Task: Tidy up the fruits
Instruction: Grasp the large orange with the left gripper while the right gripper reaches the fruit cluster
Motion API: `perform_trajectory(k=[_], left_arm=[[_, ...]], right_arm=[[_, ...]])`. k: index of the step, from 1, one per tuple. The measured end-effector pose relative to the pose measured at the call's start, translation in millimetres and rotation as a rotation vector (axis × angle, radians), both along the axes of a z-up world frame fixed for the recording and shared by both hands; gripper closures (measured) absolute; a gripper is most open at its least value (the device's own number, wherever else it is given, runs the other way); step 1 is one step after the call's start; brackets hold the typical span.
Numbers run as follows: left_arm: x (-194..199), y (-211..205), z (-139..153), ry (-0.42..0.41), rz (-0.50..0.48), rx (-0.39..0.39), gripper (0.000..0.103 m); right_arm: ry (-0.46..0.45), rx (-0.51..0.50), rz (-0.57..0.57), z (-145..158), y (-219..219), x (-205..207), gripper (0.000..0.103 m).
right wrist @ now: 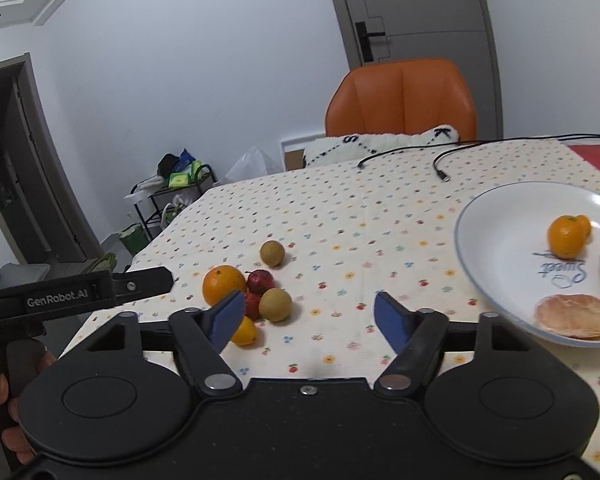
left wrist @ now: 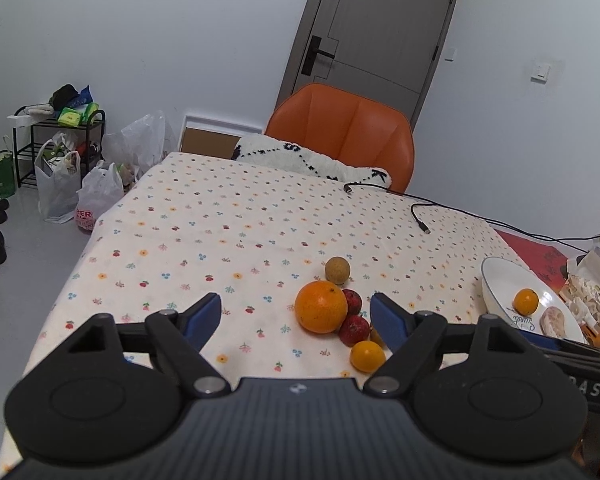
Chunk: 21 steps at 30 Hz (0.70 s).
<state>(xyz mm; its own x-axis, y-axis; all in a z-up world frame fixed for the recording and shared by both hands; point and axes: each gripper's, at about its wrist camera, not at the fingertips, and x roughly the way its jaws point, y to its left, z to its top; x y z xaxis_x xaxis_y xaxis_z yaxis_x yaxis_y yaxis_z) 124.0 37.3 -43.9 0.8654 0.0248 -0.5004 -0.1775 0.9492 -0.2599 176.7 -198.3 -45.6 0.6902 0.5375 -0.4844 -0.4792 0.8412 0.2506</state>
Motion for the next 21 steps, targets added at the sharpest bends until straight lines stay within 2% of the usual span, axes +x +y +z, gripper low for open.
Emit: perform_trajectory(k=[4, 13, 18, 21], left_arm=[[6.2, -0.1, -4.0, 0.012, -0.014, -0.015, 0.031], [23.3, -0.9, -8.8, 0.025, -0.032, -0.026, 0.038], [33.7, 1.4, -12.2, 0.035, -0.044, -0.045, 0.040], [40.6, 2.2, -16.3, 0.054, -0.048, -0.054, 0.043]], right_arm=[[0.018, -0.004, 0.027, -2.9, 9.7, 5.6, 0.044], [0.069, -0.006, 0.063, -13.3, 26.1, 22.0, 0.059], [0.074, -0.016, 0.088, -15.4, 37.0, 25.1, 0.059], [0.077, -0.023, 0.102, -17.8, 43.8, 27.6, 0.063]])
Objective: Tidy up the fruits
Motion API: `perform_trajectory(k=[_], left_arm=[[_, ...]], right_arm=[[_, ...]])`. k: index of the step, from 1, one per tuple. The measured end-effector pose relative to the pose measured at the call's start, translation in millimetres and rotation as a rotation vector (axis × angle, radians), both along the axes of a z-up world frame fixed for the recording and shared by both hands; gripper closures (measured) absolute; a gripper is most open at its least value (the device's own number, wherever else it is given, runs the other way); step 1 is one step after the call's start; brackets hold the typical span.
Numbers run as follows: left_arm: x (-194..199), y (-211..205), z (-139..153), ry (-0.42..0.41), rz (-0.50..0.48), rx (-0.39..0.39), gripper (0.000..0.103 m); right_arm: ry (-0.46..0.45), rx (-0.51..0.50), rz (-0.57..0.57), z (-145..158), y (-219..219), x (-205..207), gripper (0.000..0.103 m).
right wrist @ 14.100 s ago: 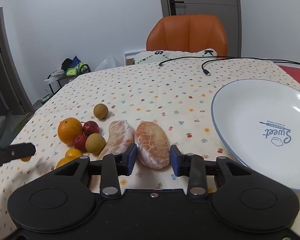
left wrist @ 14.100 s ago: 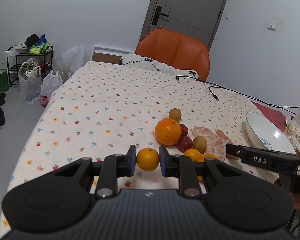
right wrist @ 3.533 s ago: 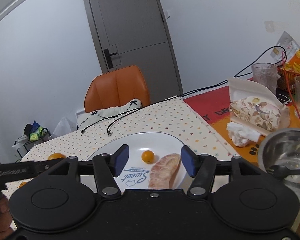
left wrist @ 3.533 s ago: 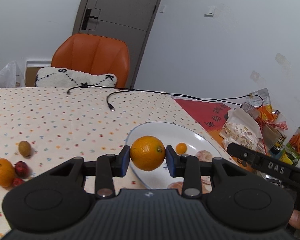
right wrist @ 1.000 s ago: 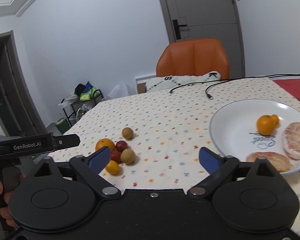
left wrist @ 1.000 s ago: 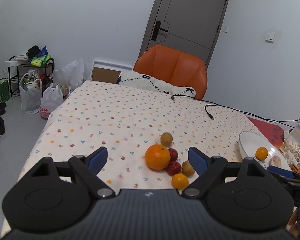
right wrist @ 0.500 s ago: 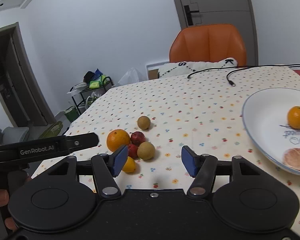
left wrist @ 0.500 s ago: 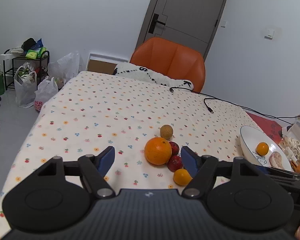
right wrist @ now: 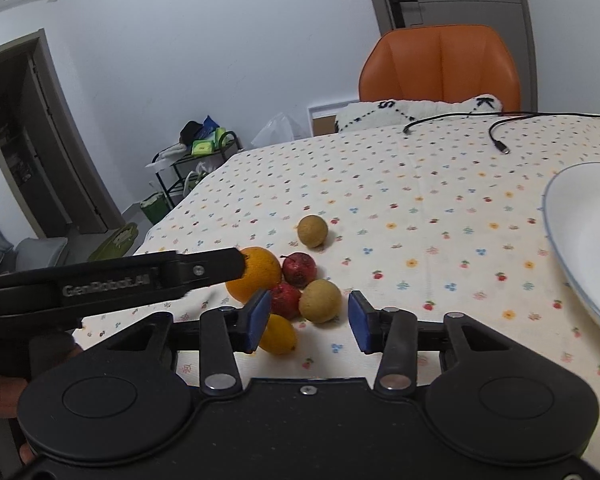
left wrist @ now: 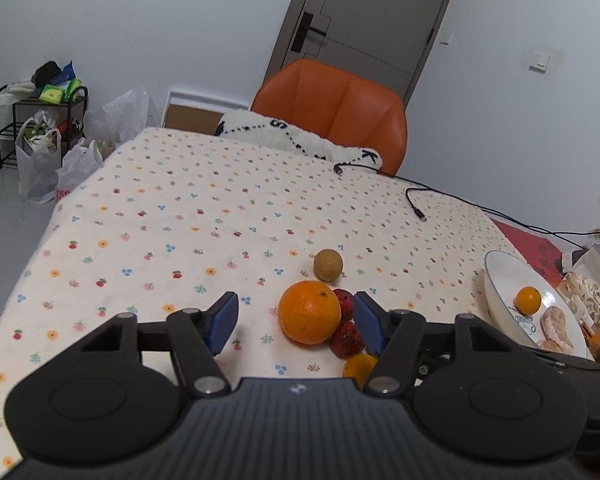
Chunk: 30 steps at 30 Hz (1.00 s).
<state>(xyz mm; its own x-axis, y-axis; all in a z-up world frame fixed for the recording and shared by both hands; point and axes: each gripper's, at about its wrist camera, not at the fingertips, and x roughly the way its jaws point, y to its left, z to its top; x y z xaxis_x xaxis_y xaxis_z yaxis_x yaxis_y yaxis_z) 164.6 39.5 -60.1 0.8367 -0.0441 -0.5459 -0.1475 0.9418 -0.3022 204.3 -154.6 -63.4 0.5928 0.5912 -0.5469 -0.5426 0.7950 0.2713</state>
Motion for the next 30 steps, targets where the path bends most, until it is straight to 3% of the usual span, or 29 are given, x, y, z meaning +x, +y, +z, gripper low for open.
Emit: perform_trajectory(k=[5, 8, 13, 15, 18, 21, 30], left_arm=[[6.6, -0.8, -2.7, 0.014, -0.003, -0.003, 0.043], [9.1, -3.5, -4.5, 0.020, -0.010, -0.004, 0.043], [14.2, -8.8, -8.7, 0.033, -0.019, -0.001, 0.044], [15.4, -9.7, -11.1, 0.038, -0.019, -0.001, 0.047], [15.6, -9.9, -11.5, 0.035, -0.021, -0.008, 0.057], [13.8, -8.8, -9.1, 0.038, -0.016, -0.018, 0.067], [0.6, -8.4, -0.5, 0.019, -0.010, -0.021, 0.068]], right_arm=[[-0.001, 0.003, 0.002, -4.3, 3.3, 4.0, 0.070], [-0.003, 0.005, -0.002, -2.7, 0.0, 4.2, 0.086], [-0.004, 0.005, -0.017, -2.3, -7.3, 3.7, 0.086], [-0.005, 0.004, -0.022, -1.3, -10.2, 2.9, 0.088], [-0.008, 0.013, -0.031, 2.1, -14.7, 1.7, 0.101], [-0.013, 0.014, -0.046, 4.4, -18.6, 1.1, 0.101], [-0.034, 0.024, -0.054, 9.6, -27.0, -9.5, 0.103]])
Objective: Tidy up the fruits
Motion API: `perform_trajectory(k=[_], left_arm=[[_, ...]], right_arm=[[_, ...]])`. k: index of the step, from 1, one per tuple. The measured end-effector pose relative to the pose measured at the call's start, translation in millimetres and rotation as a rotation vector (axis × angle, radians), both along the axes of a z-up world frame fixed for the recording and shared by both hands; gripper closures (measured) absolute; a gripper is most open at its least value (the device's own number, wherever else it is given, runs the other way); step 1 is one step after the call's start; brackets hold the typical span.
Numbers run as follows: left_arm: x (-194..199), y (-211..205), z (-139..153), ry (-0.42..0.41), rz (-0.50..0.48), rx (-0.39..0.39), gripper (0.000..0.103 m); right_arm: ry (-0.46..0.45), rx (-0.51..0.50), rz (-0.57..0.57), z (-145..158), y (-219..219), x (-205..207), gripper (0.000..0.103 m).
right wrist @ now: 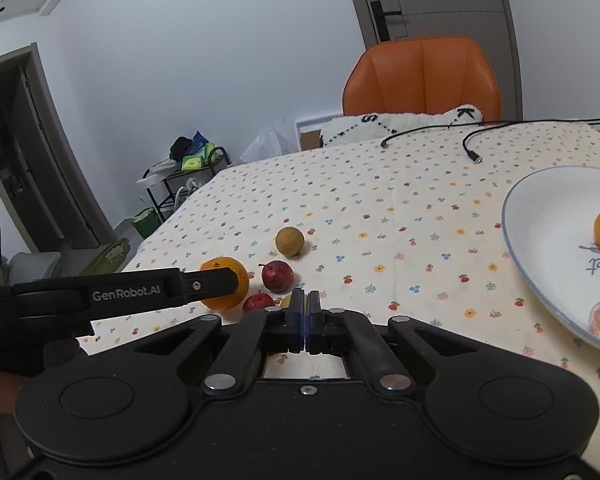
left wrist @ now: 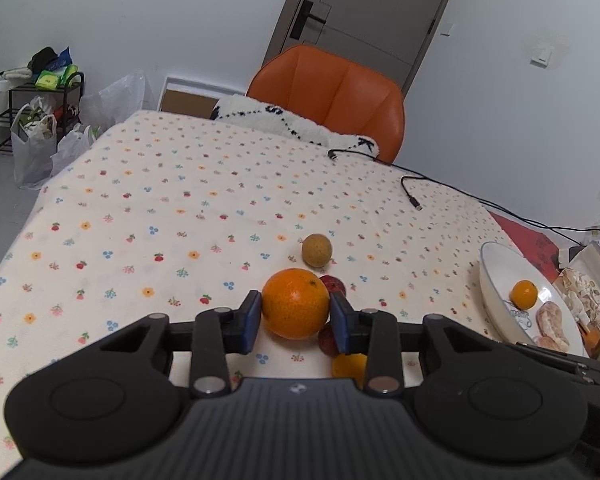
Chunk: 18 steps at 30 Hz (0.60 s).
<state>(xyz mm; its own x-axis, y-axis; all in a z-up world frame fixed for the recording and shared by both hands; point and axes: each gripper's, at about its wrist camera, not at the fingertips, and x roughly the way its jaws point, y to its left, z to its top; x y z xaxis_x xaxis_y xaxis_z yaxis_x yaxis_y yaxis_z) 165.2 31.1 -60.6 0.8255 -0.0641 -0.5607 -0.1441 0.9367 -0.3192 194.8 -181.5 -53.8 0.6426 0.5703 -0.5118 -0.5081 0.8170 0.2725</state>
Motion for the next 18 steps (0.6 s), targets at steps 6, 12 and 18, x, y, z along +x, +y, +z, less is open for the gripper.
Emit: perform_trajectory(k=[6, 12, 18], left_arm=[[-9.8, -3.9, 14.8, -0.039, 0.003, 0.003, 0.068], [-15.1, -12.8, 24.8, -0.062, -0.014, 0.004, 0.068], [-15.8, -24.2, 30.0, -0.076, -0.036, 0.007, 0.068]], right_arm=[[-0.024, 0.023, -0.033, 8.4, -18.4, -8.0, 0.103], [-0.045, 0.038, -0.063, 16.0, -33.8, -11.6, 0.103], [-0.064, 0.051, -0.089, 21.6, -47.6, -15.2, 0.103]])
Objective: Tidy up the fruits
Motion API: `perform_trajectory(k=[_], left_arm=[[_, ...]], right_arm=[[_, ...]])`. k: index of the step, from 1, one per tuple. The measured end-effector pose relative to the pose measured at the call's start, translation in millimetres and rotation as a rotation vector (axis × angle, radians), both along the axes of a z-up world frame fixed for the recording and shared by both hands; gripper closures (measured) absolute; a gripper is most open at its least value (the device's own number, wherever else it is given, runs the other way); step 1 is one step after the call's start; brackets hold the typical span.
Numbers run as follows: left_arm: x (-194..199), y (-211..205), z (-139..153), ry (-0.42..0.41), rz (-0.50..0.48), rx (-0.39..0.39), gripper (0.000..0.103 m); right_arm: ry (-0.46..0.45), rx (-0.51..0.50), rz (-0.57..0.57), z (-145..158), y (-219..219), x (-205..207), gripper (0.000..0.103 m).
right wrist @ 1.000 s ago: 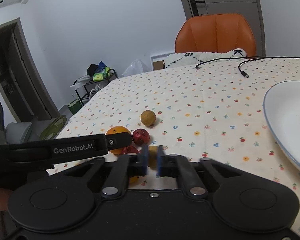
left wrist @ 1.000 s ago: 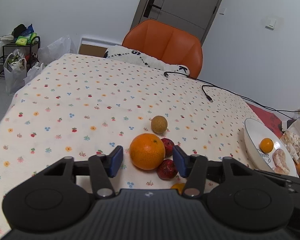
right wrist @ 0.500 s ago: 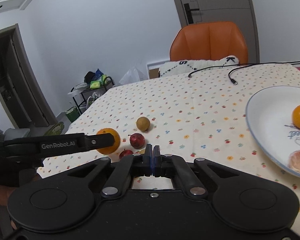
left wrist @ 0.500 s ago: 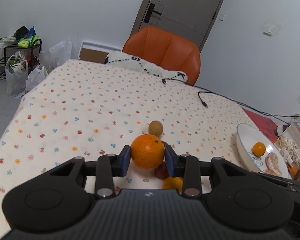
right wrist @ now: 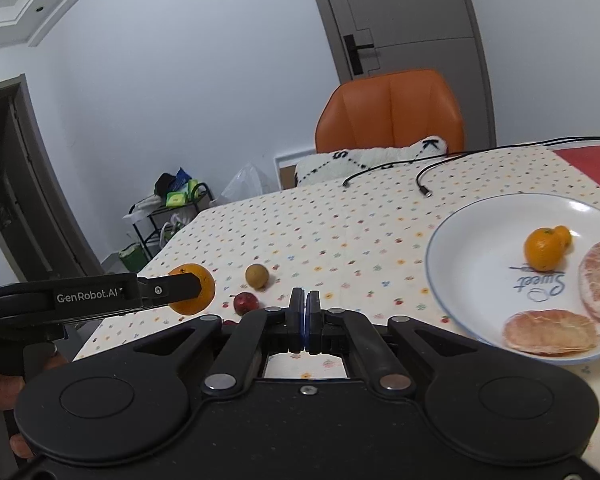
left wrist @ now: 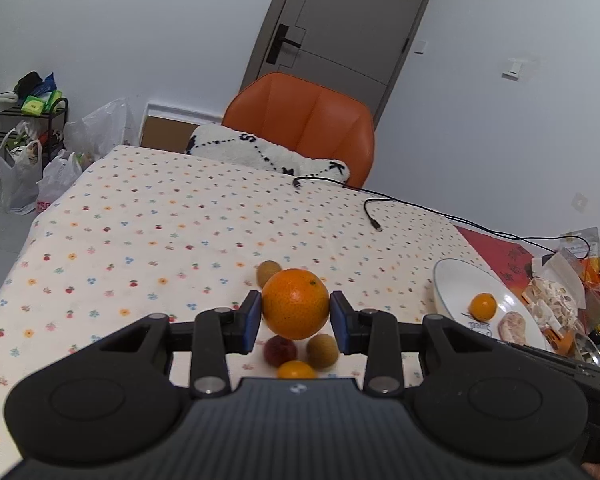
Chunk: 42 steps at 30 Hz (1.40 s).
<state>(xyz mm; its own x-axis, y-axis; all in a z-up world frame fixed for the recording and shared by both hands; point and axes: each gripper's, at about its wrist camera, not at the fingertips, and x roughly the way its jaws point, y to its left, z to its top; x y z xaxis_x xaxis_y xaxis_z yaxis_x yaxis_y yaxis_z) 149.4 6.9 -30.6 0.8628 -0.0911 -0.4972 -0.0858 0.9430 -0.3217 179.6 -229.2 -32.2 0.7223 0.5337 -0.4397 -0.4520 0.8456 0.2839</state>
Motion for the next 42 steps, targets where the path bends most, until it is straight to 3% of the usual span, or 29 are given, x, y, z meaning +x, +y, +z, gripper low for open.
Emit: perform_trajectory(k=[8, 13, 18, 31, 35, 38, 42], left_arm=[[-1.4, -12.5, 5.7, -0.016, -0.013, 0.008, 0.068], [-4.8, -11.6, 5.4, -0.017, -0.007, 0.017, 0.071], [-7.2, -1.3, 6.6, -0.027, 0.006, 0.017, 0.076], [-2.8, 23.1, -29.4, 0.088, 0.036, -0.019, 0.076], [-3.1, 33.8, -30.3, 0.089, 0.052, -0.022, 0.074], [-2.9, 35.8, -28.7, 0.090, 0.050, -0.010, 0.072], [-2.7, 37.9, -32.4, 0.103, 0.052, -0.011, 0.070]], right_arm=[[0.024, 0.030, 0.022, -1.1, -10.8, 0.7, 0.102], [0.053, 0.032, 0.051, -8.7, 2.2, 3.1, 0.077], [0.072, 0.019, 0.077, -15.5, 20.9, 9.0, 0.068], [0.118, -0.049, 0.119, -34.3, 58.6, 23.5, 0.068], [0.120, -0.066, 0.132, -39.0, 68.6, 25.5, 0.069], [0.123, -0.078, 0.133, -42.1, 73.7, 27.7, 0.079], [0.116, -0.069, 0.134, -42.8, 72.2, 28.1, 0.080]])
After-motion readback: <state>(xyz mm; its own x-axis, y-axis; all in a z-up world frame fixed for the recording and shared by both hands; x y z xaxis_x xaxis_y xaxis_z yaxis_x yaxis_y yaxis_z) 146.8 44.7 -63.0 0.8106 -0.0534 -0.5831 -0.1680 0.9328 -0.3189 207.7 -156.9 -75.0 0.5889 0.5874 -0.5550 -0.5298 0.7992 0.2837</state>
